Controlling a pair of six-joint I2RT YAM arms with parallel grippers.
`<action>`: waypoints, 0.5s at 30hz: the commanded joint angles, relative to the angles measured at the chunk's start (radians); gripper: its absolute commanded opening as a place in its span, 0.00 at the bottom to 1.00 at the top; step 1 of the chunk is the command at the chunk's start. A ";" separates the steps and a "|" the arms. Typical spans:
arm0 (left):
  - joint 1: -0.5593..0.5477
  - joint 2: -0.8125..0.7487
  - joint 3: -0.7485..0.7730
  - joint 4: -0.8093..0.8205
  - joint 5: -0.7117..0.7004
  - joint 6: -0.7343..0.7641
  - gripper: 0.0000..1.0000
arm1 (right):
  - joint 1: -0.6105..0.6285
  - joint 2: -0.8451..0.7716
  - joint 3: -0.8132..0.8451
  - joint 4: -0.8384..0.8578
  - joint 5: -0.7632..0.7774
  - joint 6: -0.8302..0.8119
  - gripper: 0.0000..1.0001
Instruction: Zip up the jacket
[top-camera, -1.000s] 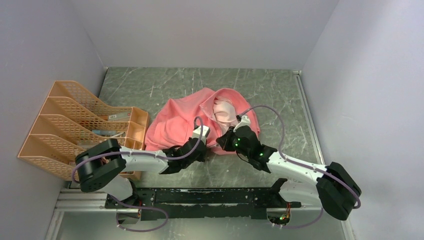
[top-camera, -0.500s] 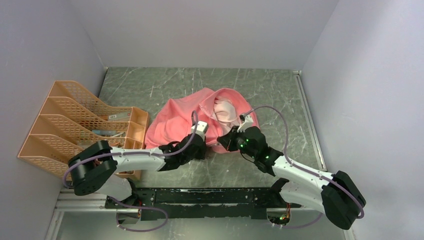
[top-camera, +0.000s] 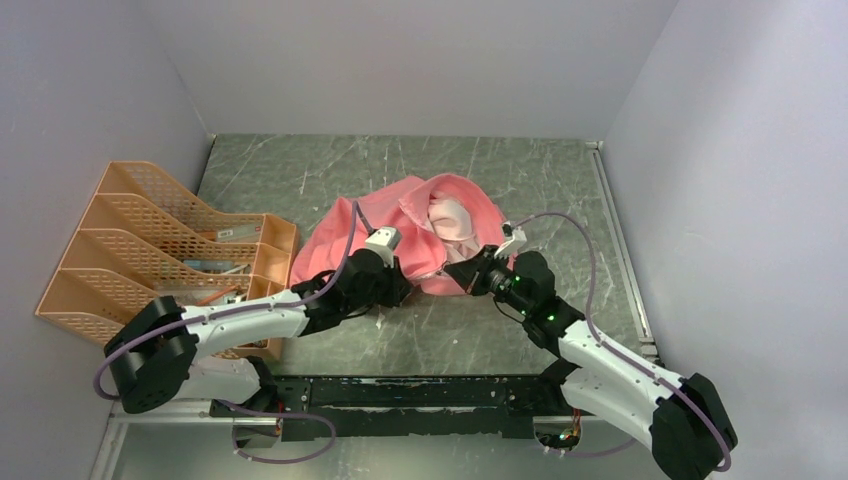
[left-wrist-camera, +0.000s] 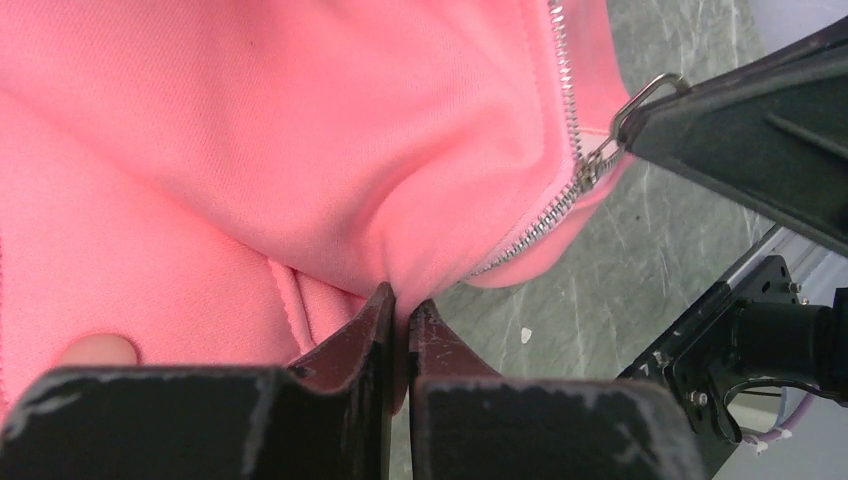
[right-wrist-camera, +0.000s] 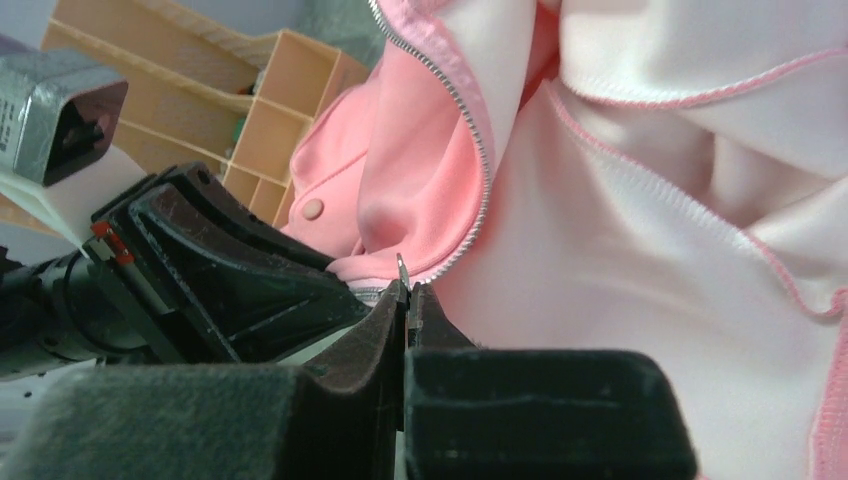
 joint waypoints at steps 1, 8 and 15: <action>0.028 -0.031 -0.041 -0.173 -0.028 0.010 0.08 | -0.067 -0.044 -0.022 0.059 0.137 0.018 0.00; 0.027 -0.030 -0.054 -0.168 -0.012 0.002 0.08 | -0.072 0.015 -0.012 0.134 0.169 0.033 0.00; 0.027 -0.079 -0.065 -0.221 -0.058 -0.036 0.08 | -0.110 -0.030 0.005 0.003 0.407 0.027 0.00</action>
